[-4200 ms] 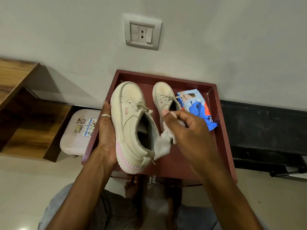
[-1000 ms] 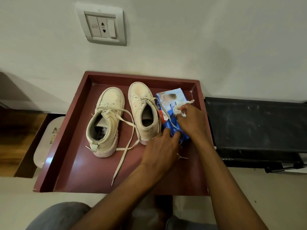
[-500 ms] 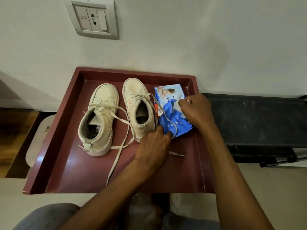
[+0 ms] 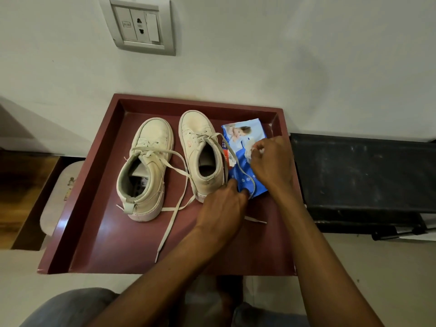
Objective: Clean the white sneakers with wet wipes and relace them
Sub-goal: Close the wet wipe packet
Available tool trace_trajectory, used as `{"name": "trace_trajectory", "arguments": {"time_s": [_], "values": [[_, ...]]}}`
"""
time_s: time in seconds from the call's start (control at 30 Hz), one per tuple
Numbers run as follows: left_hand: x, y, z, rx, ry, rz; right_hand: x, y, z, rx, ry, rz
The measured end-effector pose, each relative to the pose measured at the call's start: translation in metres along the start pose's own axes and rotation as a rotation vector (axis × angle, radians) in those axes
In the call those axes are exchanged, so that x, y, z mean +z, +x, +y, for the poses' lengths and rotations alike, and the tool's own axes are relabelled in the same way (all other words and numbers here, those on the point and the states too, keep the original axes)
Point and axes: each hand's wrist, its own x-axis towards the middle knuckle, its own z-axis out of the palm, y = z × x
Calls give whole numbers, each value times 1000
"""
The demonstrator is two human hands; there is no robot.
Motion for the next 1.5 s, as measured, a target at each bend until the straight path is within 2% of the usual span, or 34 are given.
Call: {"name": "trace_trajectory", "arguments": {"time_s": [0.1,0.37,0.67,0.87,1.03,1.13,1.33,1.5], "values": [[0,0,0,3,-9,-6,4,-3,-6,11,21,-120],[-7,-2,2,8,-1,16,11,-8,-3,19,-147,-64],[-5,0,-3,22,-24,-3,16,-8,-9,116,-172,-72],[1,0,-6,31,-51,13,24,-4,-7,97,-3,15],[2,1,-8,42,-68,21,13,1,-20,331,306,-98],[2,2,-8,40,-63,16,11,0,-23,395,342,-140],[2,1,-8,42,-76,34,9,-1,-20,311,272,-236],[3,3,-10,42,-79,24,16,-2,-17,217,167,-138]]}}
